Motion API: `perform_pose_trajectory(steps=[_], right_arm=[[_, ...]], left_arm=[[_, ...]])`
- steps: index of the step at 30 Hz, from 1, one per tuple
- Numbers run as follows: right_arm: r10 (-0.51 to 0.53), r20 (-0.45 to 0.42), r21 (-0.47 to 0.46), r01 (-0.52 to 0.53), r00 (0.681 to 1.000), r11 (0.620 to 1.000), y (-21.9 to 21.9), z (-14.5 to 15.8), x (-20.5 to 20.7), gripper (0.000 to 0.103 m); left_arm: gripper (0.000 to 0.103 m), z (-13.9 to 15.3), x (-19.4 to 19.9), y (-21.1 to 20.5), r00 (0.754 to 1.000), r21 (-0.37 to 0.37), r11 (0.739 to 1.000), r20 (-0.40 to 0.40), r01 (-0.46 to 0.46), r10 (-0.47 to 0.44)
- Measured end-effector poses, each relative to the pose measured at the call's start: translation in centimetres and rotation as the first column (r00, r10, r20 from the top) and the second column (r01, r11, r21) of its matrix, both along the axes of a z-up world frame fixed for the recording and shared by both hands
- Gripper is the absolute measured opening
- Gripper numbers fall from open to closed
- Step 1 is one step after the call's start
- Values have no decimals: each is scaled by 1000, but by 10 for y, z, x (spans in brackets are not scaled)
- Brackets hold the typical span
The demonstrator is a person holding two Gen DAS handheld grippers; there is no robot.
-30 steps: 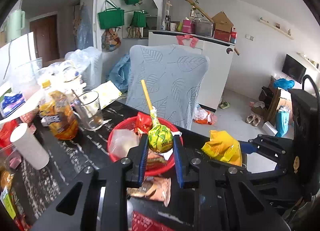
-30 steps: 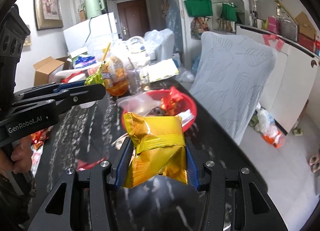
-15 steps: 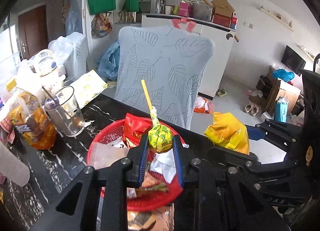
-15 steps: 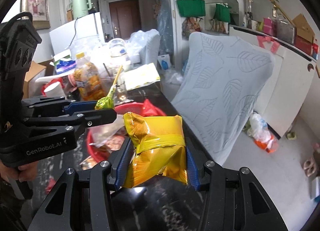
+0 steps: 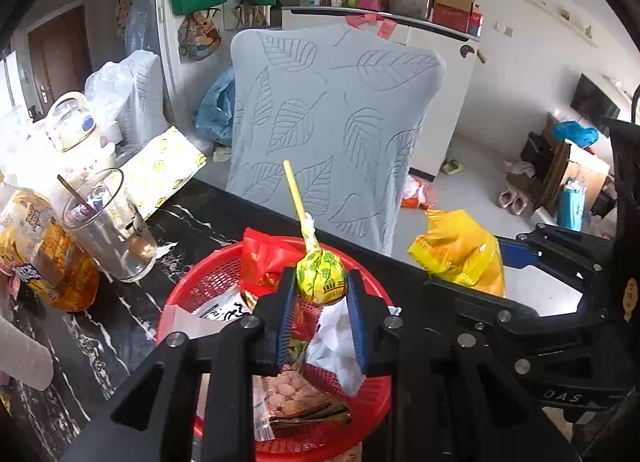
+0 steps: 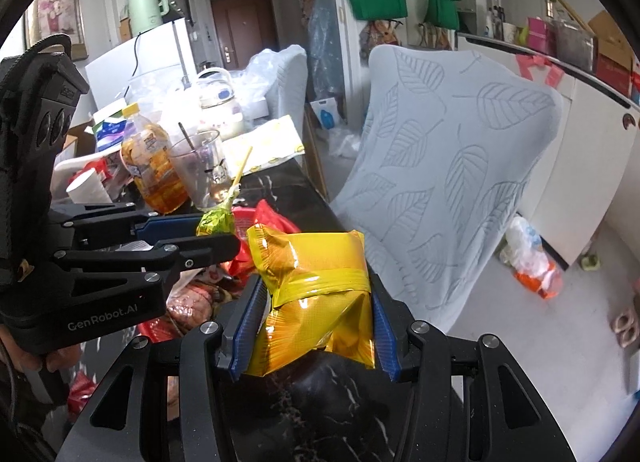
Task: Organize snacks
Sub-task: 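Carry the lollipop with the left gripper and yellow packet with the right over the basket, then open the left gripper to drop the lollipop while the right gripper releases the yellow packet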
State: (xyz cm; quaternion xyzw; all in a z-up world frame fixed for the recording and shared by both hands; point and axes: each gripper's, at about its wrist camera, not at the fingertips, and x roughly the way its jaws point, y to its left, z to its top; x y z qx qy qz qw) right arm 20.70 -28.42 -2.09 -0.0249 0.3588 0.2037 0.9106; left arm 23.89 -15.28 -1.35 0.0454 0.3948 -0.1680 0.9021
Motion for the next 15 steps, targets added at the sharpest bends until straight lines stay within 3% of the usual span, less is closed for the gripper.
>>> perform_pose_trajectory(steps=[7, 15], right_arm=[[-3, -14, 5, 3, 1000, 1000, 1, -1, 0, 49], [12, -3, 13, -12, 1000, 1000, 8, 4, -3, 49]], left_arm=[[43, 1, -3, 6, 1000, -1, 1000, -3, -24, 24], [44, 10, -12, 28, 996, -35, 995, 8, -89, 90]])
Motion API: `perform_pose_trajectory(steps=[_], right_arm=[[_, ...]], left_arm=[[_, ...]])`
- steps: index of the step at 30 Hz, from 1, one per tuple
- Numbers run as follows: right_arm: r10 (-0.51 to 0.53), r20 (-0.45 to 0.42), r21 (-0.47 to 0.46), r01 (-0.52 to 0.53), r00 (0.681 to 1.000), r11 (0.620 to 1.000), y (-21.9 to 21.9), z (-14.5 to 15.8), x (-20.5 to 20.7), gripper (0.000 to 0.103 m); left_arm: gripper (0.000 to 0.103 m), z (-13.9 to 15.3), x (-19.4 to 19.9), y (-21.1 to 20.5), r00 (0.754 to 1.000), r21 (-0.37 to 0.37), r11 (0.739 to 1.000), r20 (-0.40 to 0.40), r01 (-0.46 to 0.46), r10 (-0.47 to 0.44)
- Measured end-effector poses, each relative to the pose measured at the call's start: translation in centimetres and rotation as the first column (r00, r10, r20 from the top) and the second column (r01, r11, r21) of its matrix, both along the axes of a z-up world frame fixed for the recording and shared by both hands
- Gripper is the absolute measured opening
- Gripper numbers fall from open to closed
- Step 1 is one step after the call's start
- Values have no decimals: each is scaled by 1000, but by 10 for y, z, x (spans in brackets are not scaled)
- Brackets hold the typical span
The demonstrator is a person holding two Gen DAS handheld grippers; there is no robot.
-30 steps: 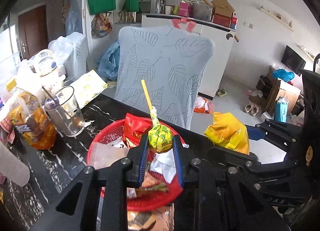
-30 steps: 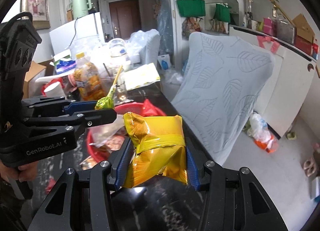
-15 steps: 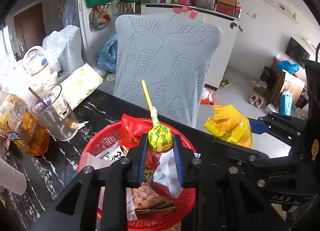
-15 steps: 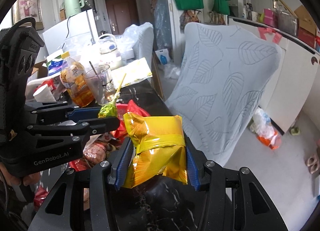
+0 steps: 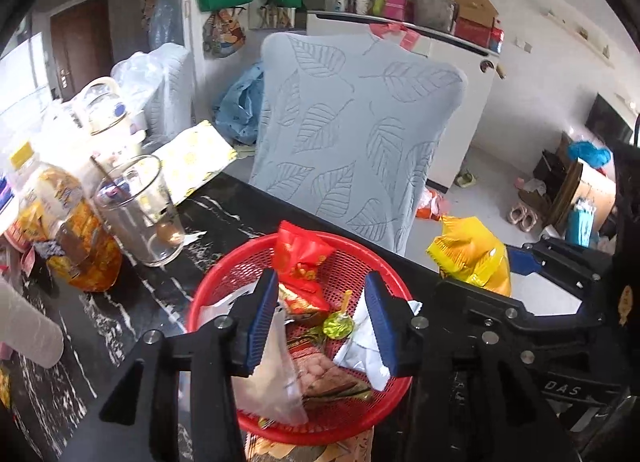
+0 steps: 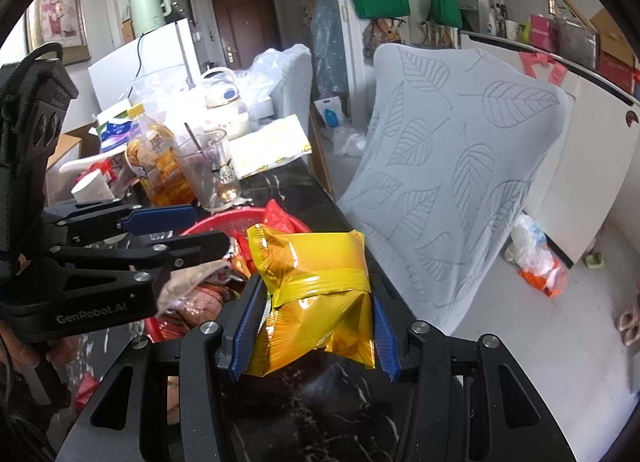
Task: Organize snacks
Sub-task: 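Open the left gripper to drop the lollipop while the right gripper releases the yellow packet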
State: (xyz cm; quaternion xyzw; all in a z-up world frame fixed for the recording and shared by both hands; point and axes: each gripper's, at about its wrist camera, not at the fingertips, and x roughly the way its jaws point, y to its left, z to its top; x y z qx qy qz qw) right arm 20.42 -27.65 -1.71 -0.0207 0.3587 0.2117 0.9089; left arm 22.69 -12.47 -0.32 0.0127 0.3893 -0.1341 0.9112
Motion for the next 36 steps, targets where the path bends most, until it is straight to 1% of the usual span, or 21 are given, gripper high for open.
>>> perform_pose_trajectory(steps=[5, 11, 17, 20, 24, 27, 31, 34, 36], right_arm=[[25, 3, 16, -25, 1000, 1000, 11, 0, 3, 50], [59, 1, 24, -59, 998, 998, 28, -4, 16, 50], [80, -6, 41, -80, 997, 996, 38, -7, 34, 52], [73, 8, 14, -73, 997, 997, 43, -8, 41, 52], [23, 42, -78, -20, 999, 997, 47, -13, 49, 52], [31, 24, -91, -29, 999, 995, 48, -19, 56, 52], [33, 4, -145, -32, 999, 989, 54, -33, 63, 52], [62, -23, -131, -64, 998, 989, 57, -41, 63, 52], [77, -23, -128, -80, 997, 989, 59, -41, 60, 54]], left_arm=[[44, 6, -7, 16, 999, 10, 999, 34, -40, 40], [44, 5, -9, 36, 997, -14, 997, 26, -77, 77], [44, 5, -10, 48, 995, -19, 995, 32, -99, 100], [44, 4, -8, 51, 993, -13, 994, 36, -109, 109], [44, -1, -5, 52, 993, -11, 994, 26, -111, 112], [44, -5, -3, 52, 994, -17, 994, 15, -108, 108], [44, -8, -3, 51, 994, -2, 994, 12, -108, 108], [44, -9, -3, 53, 994, -10, 994, 6, -108, 108], [44, -9, -4, 54, 994, -19, 994, 4, -108, 109]])
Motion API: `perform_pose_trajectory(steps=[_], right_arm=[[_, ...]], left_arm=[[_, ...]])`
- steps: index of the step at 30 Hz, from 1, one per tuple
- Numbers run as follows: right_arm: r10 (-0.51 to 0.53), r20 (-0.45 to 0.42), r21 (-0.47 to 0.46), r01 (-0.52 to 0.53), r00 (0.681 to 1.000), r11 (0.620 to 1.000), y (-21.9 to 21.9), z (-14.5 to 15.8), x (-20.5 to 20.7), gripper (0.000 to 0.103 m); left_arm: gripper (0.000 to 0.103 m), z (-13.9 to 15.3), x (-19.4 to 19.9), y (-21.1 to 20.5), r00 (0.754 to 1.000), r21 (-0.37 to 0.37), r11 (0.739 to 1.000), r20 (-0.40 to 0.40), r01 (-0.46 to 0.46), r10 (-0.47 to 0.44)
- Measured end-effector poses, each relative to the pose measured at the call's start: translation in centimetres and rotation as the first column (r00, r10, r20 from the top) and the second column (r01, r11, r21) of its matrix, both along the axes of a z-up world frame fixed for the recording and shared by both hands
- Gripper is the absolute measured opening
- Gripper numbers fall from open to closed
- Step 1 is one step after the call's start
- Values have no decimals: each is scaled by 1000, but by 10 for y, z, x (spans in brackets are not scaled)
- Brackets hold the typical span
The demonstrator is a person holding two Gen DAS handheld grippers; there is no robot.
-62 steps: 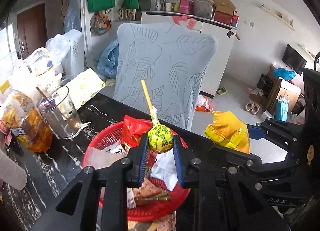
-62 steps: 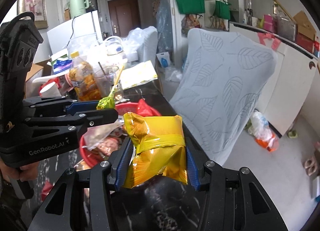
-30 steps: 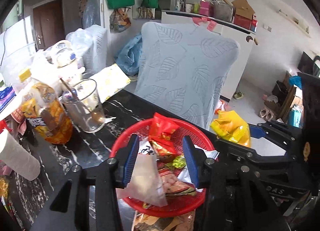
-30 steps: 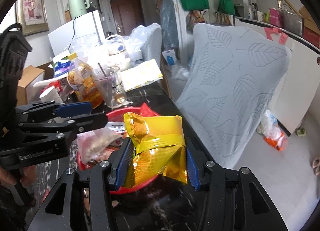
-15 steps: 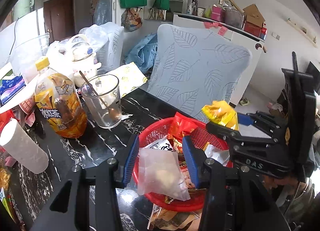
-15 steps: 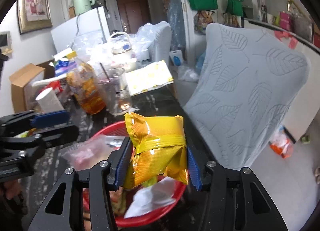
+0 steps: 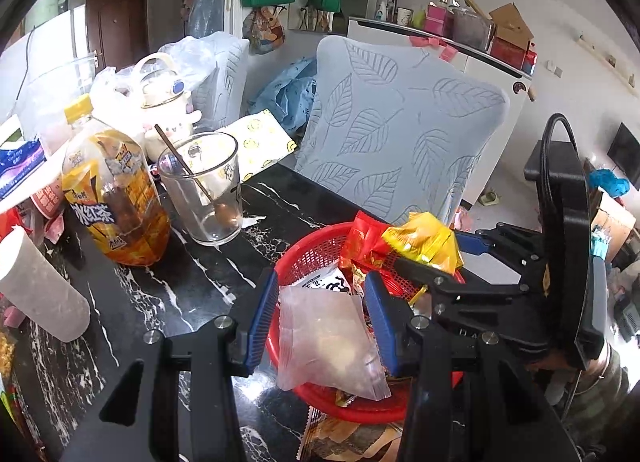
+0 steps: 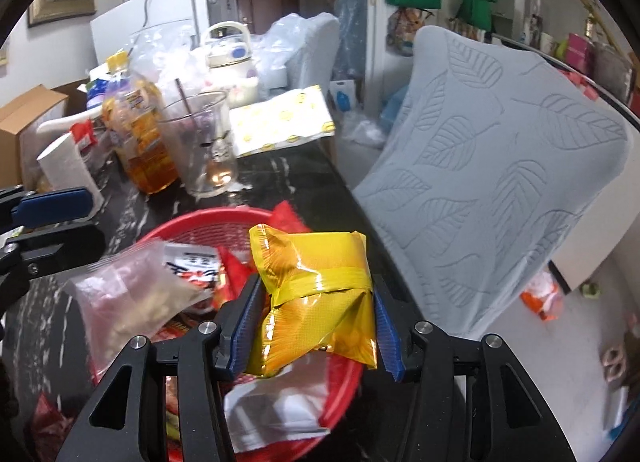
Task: Organize snacks
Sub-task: 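Open the left gripper to drop the lollipop while the right gripper releases the yellow packet, then withdraw both tools from the basket toward the remaining packets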
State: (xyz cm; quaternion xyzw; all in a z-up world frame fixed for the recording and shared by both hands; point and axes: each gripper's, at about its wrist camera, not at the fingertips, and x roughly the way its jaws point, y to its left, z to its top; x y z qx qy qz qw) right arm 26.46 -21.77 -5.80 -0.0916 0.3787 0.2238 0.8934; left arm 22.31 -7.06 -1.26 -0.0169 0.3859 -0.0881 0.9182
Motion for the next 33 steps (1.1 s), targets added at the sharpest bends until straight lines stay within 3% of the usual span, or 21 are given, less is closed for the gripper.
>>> perform_pose_trajectory(steps=[5, 20, 33], right_arm=[[48, 0, -22, -48, 999, 999, 7, 0, -8, 72], [14, 47, 15, -15, 999, 1000, -5, 30, -29, 73], [-12, 150, 51, 5, 989, 999, -14, 84, -87, 73]], left_arm=[[44, -2, -2, 0, 1000, -1, 1000, -9, 1, -1], [44, 24, -27, -5, 999, -5, 1000, 37, 9, -9], [44, 67, -81, -6, 990, 43, 999, 143, -14, 8]])
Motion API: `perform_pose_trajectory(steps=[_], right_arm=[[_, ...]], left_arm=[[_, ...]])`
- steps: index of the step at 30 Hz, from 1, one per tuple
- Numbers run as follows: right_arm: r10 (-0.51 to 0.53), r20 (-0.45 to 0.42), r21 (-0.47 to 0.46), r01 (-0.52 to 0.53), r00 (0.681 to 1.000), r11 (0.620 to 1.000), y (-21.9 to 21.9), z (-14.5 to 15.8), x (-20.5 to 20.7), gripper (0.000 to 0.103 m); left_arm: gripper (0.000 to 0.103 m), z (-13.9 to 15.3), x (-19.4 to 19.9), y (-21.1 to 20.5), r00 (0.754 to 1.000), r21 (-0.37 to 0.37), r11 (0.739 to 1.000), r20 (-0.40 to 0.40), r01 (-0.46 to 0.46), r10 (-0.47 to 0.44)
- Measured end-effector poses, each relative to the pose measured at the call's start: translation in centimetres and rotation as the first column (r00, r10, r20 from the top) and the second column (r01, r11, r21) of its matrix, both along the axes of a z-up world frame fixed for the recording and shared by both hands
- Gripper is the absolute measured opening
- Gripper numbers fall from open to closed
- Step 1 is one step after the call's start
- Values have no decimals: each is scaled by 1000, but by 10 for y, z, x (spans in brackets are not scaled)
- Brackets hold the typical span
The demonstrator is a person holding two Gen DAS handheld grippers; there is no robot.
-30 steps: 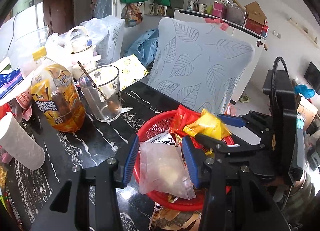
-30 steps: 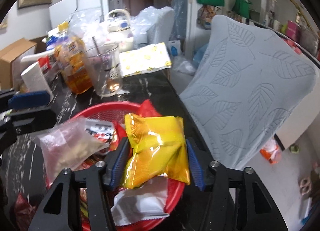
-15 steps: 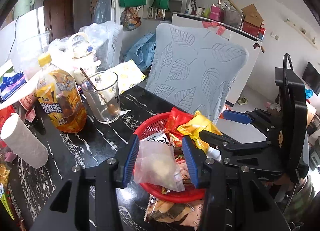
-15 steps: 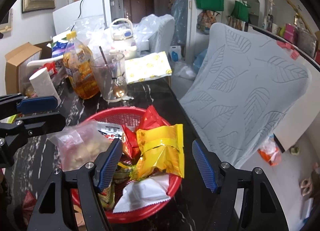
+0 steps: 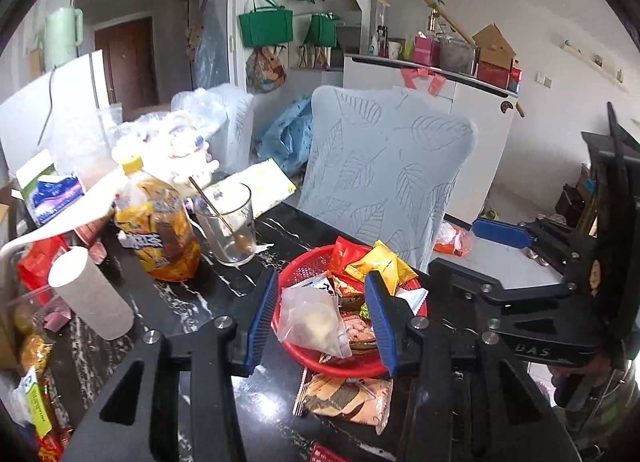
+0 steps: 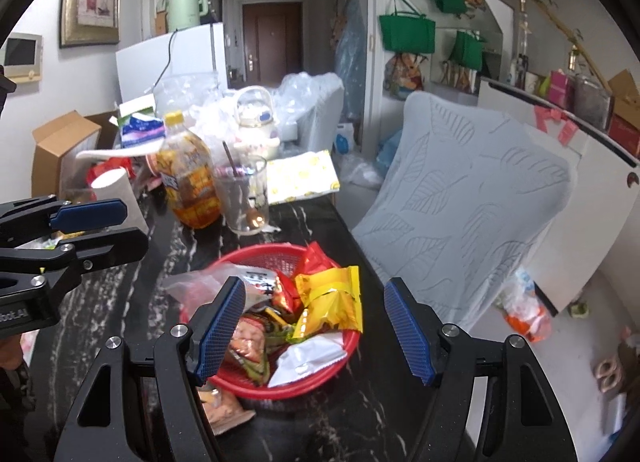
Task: Organize snacks
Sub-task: 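Withdraw both tools from the basket toward the remaining packets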
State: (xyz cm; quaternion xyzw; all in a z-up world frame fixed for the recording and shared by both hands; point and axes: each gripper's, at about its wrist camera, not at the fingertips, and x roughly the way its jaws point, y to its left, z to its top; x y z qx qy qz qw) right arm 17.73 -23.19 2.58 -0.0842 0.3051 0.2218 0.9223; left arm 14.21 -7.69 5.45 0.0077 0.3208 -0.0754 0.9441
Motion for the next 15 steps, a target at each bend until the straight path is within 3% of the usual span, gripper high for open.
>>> perform_pose_trajectory(steps=[10, 11, 13, 15], right_arm=[[-18, 77, 23, 16, 997, 1000, -5, 30, -60, 73], [-21, 79, 27, 19, 997, 999, -6, 31, -65, 73], [-23, 85, 34, 20, 996, 999, -9, 33, -74, 75], [-29, 93, 42, 26, 995, 999, -11, 33, -86, 78]], left_arm=[[45, 17, -46, -3, 998, 47, 999, 58, -27, 24], [49, 17, -51, -3, 998, 49, 998, 57, -27, 24], [76, 18, -58, -4, 997, 49, 998, 66, -31, 28], [81, 19, -69, -3, 994, 47, 998, 100, -37, 32]])
